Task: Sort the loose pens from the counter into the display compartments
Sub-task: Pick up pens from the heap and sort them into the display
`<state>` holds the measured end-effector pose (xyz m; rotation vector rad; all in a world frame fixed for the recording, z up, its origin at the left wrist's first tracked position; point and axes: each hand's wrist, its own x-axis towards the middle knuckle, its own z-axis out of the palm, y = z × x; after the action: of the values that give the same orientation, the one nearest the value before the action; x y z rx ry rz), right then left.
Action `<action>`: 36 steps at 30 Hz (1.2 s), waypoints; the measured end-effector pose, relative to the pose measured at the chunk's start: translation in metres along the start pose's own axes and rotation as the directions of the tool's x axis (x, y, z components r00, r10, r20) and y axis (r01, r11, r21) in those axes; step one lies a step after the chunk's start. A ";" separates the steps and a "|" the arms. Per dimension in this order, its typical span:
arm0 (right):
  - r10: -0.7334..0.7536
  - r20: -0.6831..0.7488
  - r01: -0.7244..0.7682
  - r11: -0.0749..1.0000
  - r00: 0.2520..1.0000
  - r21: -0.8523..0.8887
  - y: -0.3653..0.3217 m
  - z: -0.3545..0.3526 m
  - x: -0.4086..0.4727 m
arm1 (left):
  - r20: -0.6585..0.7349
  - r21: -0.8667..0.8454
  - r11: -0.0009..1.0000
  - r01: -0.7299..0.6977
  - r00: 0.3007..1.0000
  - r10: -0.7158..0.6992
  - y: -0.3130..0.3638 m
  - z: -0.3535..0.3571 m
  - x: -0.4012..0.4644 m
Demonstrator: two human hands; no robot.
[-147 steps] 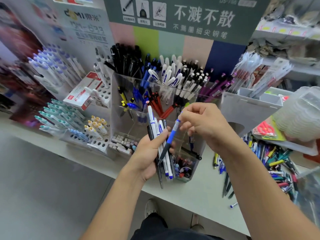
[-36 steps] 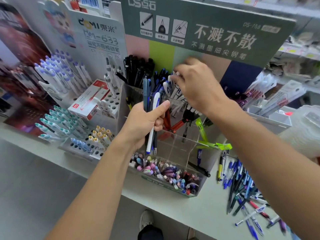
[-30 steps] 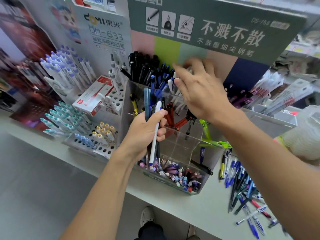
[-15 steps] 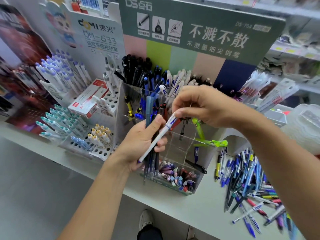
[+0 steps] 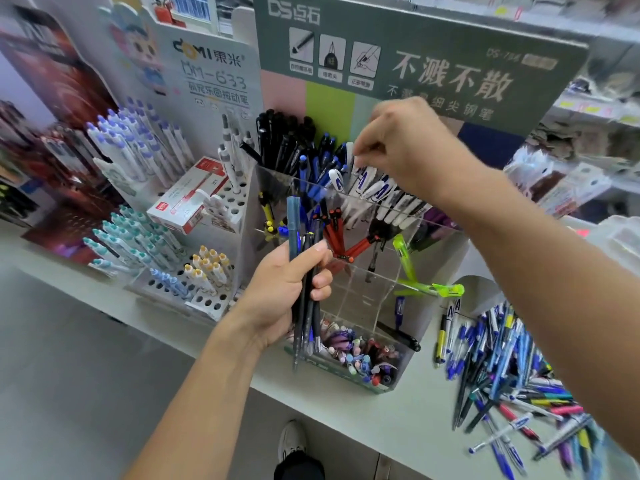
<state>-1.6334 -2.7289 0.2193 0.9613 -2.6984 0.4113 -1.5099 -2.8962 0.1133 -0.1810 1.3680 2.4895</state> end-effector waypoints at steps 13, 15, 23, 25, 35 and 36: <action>0.203 -0.193 -0.154 0.959 0.960 0.239 -0.048 0.024 -0.033 | -0.084 0.244 0.965 -0.094 0.990 0.117 0.006 -0.002 0.000; 0.249 0.060 -0.255 0.909 0.967 0.329 -0.053 0.019 -0.044 | -0.039 0.300 0.949 -0.098 0.993 0.115 0.008 -0.004 0.000; 0.274 0.452 -0.511 0.643 0.849 0.570 -0.036 0.030 -0.051 | 0.007 0.451 0.890 -0.074 0.997 0.079 0.002 0.002 0.007; 0.223 0.481 -0.504 0.619 0.848 0.602 -0.033 0.029 -0.053 | -0.019 0.462 0.883 -0.078 0.995 0.097 0.001 0.003 0.007; 0.078 0.592 -0.562 0.433 0.802 0.705 -0.038 0.039 -0.048 | -0.035 0.435 0.897 -0.078 0.994 0.104 0.009 -0.005 0.000; 0.074 0.592 -0.563 0.423 0.802 0.710 -0.040 0.040 -0.047 | -0.029 0.423 0.902 -0.083 0.994 0.105 0.011 -0.006 -0.001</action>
<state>-1.5780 -2.7450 0.1742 0.7185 -3.0875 2.0796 -1.5127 -2.9073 0.1191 -0.0847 1.9382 2.2028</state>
